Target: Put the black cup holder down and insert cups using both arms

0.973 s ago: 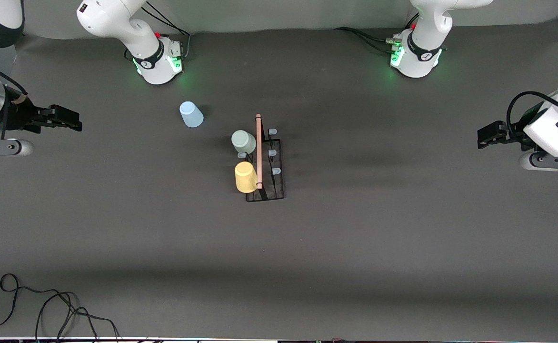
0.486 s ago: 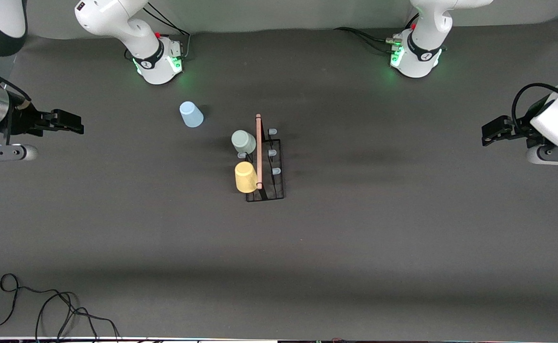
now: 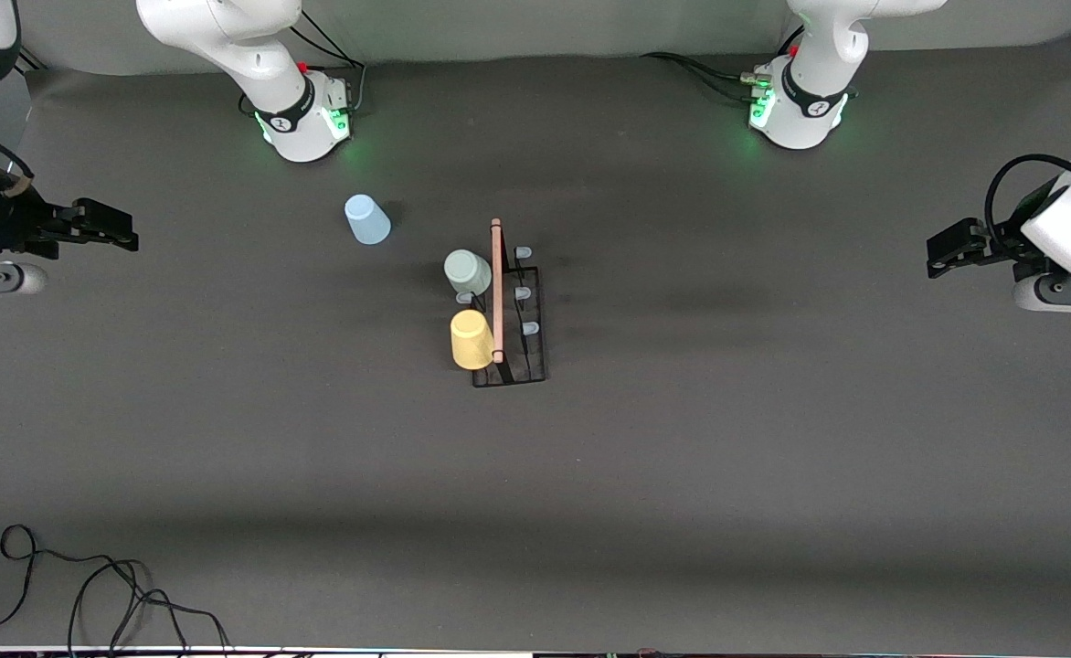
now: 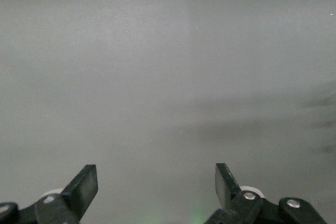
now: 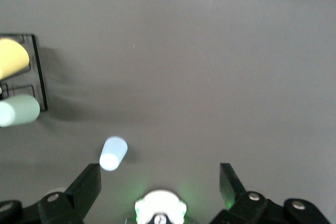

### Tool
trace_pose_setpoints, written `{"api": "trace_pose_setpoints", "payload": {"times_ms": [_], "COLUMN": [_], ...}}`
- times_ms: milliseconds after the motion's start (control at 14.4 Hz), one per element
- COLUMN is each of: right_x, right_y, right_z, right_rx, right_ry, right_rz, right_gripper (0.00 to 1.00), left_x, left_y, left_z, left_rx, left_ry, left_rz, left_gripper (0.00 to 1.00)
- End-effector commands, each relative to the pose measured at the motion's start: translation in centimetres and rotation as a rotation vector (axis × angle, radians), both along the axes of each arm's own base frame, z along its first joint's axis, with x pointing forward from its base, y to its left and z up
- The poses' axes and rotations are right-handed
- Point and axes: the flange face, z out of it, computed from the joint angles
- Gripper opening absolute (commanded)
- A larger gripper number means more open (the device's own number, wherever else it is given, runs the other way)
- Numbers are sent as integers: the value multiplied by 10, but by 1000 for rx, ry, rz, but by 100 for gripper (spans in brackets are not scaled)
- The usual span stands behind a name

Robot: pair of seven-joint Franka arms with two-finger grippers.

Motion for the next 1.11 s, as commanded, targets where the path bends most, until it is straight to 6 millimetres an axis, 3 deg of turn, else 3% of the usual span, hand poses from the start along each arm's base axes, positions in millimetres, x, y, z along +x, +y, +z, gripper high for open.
{"api": "trace_pose_setpoints", "payload": {"times_ms": [0,278,1042], "right_x": [-26,-15,-13], "right_y": [-2,-5,-4], "right_z": [-7,4,-2], "right_rx": [-10,-13,-17], "right_ry": [-74,-97,-85], "right_rz": [29,10,-25], "right_gripper": [100,100,100], "left_x": [-6,-7,-10], "left_y": [-1,-2,-1], "left_z": [8,11,14], "left_rx": [13,12,3], "left_ry": [-6,-9,6], "left_rz": [2,5,0], "left_gripper": [100,100,100]}}
